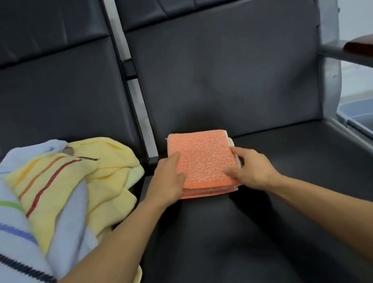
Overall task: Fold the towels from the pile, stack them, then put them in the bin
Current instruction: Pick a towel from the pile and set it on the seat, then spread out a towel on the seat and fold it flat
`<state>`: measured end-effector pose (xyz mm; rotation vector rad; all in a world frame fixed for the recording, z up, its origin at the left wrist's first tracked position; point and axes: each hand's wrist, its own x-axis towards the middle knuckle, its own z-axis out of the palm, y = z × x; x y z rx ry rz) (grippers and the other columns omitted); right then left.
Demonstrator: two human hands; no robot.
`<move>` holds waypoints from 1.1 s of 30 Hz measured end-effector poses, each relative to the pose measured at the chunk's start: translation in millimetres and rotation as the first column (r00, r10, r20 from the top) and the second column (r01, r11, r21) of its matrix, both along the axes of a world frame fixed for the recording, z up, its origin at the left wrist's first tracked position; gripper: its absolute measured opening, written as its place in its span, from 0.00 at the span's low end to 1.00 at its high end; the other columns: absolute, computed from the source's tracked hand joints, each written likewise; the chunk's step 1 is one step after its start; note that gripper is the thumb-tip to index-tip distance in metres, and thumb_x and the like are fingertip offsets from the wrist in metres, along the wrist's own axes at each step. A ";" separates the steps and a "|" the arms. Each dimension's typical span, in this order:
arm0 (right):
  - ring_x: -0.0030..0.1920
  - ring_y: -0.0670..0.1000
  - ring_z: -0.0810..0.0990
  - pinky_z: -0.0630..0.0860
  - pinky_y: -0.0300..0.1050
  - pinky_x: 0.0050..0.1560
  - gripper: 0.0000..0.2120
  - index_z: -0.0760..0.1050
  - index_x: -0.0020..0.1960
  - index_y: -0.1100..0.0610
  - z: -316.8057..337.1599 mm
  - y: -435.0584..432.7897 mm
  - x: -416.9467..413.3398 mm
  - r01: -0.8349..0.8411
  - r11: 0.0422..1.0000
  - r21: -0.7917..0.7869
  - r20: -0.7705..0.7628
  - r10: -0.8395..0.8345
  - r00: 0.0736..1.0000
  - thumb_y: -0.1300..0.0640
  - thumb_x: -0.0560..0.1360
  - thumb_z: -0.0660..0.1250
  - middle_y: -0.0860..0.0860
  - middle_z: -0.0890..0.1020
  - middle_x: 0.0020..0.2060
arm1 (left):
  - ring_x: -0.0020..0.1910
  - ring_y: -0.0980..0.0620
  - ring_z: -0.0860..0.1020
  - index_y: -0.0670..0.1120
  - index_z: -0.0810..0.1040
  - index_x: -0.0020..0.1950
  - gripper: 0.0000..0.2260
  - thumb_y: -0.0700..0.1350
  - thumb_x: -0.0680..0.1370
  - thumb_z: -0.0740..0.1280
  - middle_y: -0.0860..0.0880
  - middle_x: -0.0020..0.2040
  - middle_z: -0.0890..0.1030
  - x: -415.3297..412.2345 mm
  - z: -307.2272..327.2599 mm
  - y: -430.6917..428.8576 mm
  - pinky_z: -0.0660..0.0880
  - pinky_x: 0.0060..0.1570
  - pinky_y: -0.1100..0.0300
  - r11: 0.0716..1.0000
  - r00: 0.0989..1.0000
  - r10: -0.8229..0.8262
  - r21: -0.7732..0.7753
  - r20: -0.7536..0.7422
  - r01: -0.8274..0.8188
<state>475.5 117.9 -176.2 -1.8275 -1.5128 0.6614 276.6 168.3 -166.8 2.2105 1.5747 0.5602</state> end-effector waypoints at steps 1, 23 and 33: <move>0.68 0.54 0.72 0.66 0.44 0.67 0.30 0.64 0.75 0.56 2.8 -2.2 -0.2 0.003 1.000 -0.011 0.015 -0.003 1.000 0.52 0.76 0.70 0.52 0.75 0.68 | 0.72 0.47 0.65 0.45 0.59 0.78 0.26 0.41 0.81 0.62 0.44 0.73 0.65 -2.2 2.8 -3.2 0.60 0.69 0.59 1.000 1.000 0.001 0.029 0.006 -0.001; 0.51 0.46 0.76 0.68 0.33 0.42 0.12 0.78 0.60 0.53 113.7 -90.4 -222.7 -0.497 0.853 0.158 0.225 0.459 0.859 0.53 0.78 0.64 0.46 0.79 0.51 | 0.55 0.49 0.76 0.49 0.80 0.56 0.14 0.35 0.75 0.64 0.52 0.54 0.78 -232.5 66.2 -178.4 0.73 0.58 0.49 0.818 0.900 0.352 0.383 0.257 -0.430; 0.42 0.48 0.75 0.68 0.36 0.39 0.12 0.77 0.57 0.56 88.1 -72.9 -296.7 -0.432 0.875 0.219 0.111 0.417 0.902 0.53 0.76 0.69 0.49 0.80 0.42 | 0.63 0.48 0.70 0.50 0.72 0.69 0.19 0.44 0.78 0.62 0.50 0.60 0.76 -256.7 56.4 -176.2 0.59 0.63 0.53 0.760 0.824 0.542 0.323 0.166 -0.564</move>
